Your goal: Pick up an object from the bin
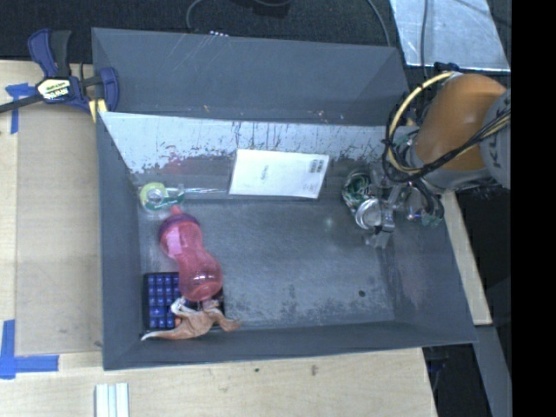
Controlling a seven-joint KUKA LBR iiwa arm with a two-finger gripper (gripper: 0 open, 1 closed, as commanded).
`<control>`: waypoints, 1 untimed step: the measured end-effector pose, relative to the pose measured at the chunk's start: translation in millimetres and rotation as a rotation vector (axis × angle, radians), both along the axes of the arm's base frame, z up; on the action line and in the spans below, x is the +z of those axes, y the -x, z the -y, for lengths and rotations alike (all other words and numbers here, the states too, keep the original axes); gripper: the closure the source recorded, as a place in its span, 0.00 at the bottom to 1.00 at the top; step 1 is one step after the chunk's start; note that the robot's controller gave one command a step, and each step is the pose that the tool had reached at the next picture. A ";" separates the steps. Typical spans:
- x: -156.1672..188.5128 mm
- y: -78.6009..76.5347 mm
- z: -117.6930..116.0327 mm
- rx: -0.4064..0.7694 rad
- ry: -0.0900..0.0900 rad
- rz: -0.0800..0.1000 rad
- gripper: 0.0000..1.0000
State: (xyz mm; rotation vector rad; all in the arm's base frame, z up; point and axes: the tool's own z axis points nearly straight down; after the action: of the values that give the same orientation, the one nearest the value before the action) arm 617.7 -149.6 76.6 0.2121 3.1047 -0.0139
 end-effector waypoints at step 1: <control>1.4 1.1 -9.1 -0.251 -0.005 -0.020 1.00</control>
Offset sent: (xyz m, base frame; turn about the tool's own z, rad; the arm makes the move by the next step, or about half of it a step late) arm 0.0000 0.0000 0.0000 0.0000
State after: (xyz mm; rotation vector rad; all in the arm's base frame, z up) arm 616.6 -140.5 77.9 0.6023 3.0749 -0.0148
